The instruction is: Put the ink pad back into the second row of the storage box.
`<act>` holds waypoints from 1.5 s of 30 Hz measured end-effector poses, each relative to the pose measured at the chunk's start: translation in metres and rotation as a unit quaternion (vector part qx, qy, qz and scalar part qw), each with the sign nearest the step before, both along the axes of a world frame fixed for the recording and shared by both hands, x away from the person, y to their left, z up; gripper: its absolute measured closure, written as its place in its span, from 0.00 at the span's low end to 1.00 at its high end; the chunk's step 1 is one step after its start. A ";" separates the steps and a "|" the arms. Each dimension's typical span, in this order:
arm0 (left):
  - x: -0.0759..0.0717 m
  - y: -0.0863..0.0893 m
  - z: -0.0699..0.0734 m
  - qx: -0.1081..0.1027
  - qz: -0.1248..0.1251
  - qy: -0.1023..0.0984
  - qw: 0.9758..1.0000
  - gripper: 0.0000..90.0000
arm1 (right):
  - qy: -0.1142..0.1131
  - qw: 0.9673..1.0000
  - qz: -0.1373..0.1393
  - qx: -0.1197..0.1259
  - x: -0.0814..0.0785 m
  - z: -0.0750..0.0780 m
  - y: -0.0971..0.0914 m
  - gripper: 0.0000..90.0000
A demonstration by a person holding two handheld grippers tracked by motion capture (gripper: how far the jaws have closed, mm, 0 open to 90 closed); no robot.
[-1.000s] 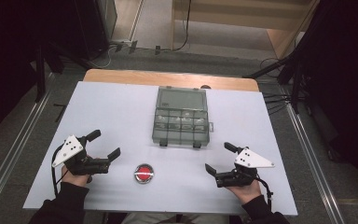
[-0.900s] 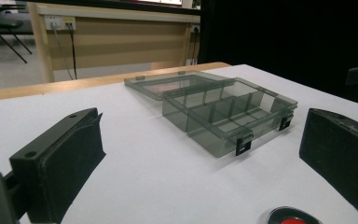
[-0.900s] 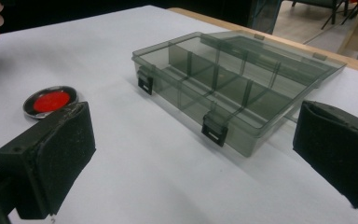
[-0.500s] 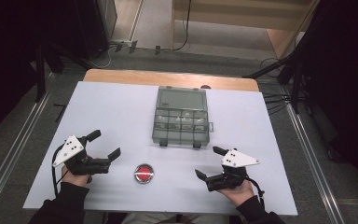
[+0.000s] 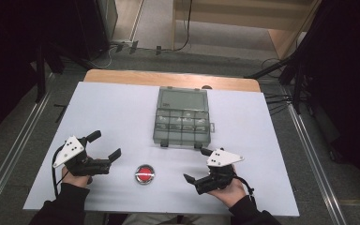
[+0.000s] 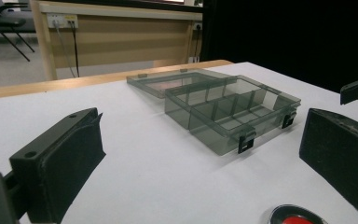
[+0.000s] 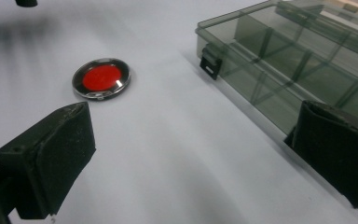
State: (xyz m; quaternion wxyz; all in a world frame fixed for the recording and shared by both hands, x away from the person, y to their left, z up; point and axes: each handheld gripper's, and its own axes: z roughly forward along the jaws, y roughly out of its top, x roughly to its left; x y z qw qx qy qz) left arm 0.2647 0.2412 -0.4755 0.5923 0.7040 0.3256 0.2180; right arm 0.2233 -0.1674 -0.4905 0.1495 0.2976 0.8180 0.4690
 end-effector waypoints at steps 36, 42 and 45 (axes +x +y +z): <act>-0.001 0.000 0.000 -0.002 -0.003 0.001 1.000 0.00 | 0.042 0.988 0.130 -0.066 0.031 0.009 0.104 0.00; 0.000 0.000 0.000 -0.002 -0.004 0.001 1.000 0.00 | 0.046 0.984 0.152 -0.086 0.033 0.006 0.121 0.00; -0.001 0.000 0.000 -0.003 -0.004 0.001 1.000 0.00 | 0.049 0.982 0.158 -0.093 0.034 0.004 0.127 0.00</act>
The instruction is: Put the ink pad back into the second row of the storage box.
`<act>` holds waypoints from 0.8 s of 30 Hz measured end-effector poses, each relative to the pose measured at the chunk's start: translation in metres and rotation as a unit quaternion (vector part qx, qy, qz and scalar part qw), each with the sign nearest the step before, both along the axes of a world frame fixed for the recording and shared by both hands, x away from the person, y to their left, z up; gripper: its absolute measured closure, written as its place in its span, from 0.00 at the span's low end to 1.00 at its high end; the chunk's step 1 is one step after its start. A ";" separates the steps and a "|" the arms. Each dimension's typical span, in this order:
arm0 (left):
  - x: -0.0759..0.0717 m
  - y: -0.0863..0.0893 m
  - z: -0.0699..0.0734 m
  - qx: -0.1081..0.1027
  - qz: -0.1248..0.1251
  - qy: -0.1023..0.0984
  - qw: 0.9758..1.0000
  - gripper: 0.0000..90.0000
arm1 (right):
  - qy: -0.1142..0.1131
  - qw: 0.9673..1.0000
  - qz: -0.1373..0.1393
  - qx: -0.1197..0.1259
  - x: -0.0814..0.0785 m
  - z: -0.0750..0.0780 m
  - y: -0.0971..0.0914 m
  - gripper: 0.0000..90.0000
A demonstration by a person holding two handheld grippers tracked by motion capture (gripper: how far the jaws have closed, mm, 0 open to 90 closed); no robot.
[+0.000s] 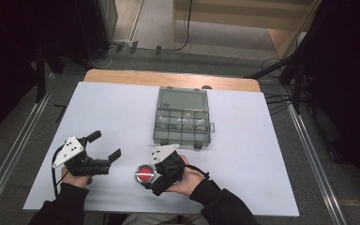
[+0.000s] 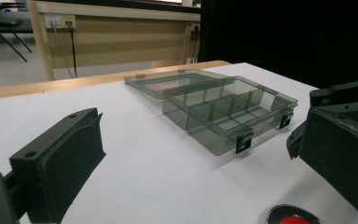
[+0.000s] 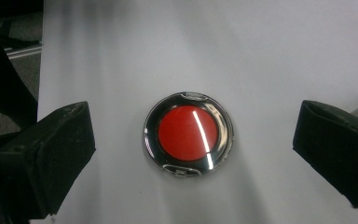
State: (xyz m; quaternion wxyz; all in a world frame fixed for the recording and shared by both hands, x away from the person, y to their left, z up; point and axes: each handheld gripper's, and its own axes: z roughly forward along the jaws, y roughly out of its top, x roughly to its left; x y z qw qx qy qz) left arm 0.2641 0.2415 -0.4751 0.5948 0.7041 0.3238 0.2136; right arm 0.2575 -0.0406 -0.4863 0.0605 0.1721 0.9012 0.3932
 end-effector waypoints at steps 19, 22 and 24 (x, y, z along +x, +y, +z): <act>0.000 0.000 0.000 -0.001 -0.001 0.001 1.000 0.00 | 0.018 0.999 0.007 -0.048 0.003 -0.020 0.023 0.15; 0.000 0.000 0.000 -0.001 -0.002 0.001 1.000 0.00 | 0.017 0.998 0.007 -0.055 0.003 -0.022 0.023 0.20; 0.000 0.000 0.000 -0.001 -0.002 0.001 1.000 0.00 | 0.015 0.998 0.005 -0.059 0.003 -0.023 0.024 0.24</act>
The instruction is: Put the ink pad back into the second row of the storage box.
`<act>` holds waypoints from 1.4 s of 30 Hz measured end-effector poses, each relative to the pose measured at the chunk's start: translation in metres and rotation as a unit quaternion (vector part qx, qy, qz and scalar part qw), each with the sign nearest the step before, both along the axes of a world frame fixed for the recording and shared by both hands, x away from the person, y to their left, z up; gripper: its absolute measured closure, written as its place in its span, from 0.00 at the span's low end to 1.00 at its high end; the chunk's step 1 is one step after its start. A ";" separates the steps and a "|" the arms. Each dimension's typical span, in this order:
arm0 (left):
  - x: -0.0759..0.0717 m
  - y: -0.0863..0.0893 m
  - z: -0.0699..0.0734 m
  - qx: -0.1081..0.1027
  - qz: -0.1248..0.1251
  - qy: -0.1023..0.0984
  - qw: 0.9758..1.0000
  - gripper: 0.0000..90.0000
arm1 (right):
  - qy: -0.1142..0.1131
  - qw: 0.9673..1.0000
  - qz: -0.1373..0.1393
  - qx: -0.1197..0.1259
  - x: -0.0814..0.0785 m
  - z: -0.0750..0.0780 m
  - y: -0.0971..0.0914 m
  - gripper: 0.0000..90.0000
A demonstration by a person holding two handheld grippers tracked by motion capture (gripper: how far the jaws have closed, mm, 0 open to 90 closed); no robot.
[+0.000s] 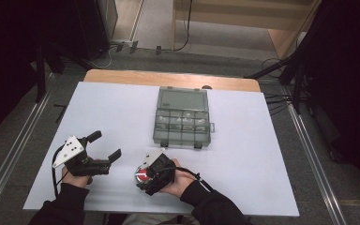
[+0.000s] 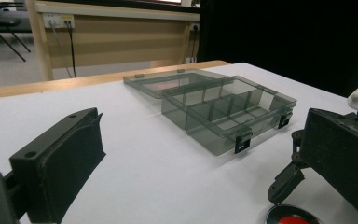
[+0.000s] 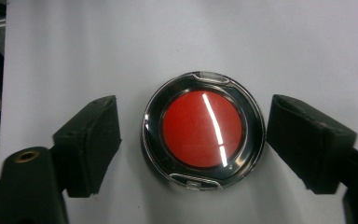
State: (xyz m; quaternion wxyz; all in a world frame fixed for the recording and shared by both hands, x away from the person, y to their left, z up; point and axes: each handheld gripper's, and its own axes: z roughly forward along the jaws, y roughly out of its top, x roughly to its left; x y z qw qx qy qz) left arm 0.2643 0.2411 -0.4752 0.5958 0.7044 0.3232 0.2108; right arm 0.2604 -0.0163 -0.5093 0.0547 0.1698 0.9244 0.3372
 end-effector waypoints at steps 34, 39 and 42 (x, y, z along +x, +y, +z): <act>0.000 0.000 0.000 0.000 -0.001 0.001 1.000 0.00 | -0.013 0.998 -0.058 0.017 0.011 0.022 -0.024 0.33; 0.000 0.000 0.000 0.001 -0.001 0.001 1.000 0.00 | -0.018 0.997 -0.071 0.023 0.014 0.030 -0.031 0.33; 0.000 0.000 0.000 0.001 0.000 0.001 1.000 0.00 | -0.025 0.996 -0.076 0.028 0.017 0.034 -0.035 0.33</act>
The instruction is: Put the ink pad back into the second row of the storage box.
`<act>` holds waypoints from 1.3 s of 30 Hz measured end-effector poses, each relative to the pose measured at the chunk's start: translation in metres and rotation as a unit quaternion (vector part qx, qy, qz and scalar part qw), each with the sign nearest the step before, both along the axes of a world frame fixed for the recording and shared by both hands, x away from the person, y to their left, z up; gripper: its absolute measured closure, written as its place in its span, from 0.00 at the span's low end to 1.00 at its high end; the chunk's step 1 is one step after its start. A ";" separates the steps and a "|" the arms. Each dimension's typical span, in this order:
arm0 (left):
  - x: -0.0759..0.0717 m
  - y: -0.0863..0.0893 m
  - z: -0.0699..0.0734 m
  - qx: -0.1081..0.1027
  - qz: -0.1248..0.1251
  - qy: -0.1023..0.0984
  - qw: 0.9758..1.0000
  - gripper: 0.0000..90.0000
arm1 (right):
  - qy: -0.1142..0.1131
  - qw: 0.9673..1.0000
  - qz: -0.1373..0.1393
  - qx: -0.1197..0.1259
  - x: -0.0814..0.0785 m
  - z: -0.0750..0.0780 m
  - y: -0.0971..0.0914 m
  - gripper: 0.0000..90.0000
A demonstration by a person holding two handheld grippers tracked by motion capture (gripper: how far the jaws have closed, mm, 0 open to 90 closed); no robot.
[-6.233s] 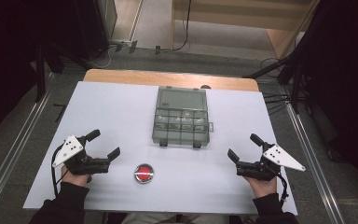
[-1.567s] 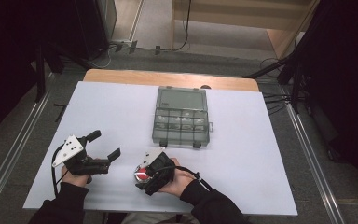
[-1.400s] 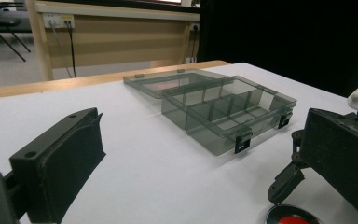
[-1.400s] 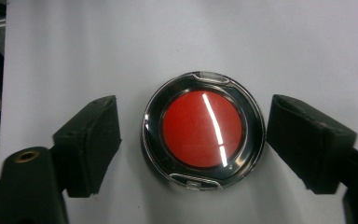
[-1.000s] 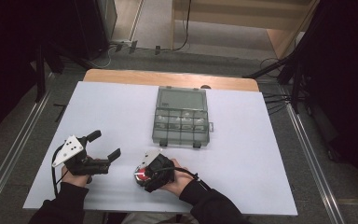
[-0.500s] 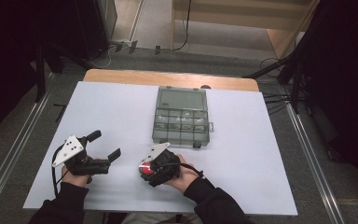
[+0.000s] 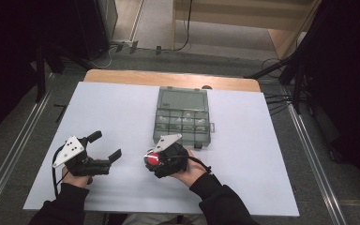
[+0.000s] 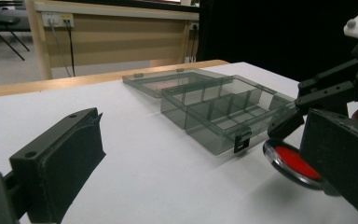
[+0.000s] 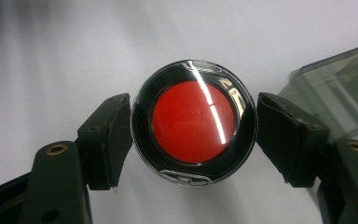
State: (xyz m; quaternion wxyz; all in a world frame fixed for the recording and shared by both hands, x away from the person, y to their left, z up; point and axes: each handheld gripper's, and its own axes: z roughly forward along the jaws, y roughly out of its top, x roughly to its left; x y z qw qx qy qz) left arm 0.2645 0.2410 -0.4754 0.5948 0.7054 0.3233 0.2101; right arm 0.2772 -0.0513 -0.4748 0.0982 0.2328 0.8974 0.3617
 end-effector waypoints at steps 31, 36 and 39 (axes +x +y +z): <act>0.001 0.001 0.000 -0.006 0.003 0.002 1.000 0.00 | -0.019 0.990 -0.139 0.026 0.045 0.023 -0.071 0.33; 0.000 0.001 0.000 -0.005 0.003 0.002 1.000 0.00 | -0.018 0.988 -0.155 0.024 0.049 0.023 -0.080 0.33; 0.000 0.001 0.000 -0.005 0.003 0.002 1.000 0.00 | -0.020 0.986 -0.167 0.018 0.053 0.022 -0.087 0.33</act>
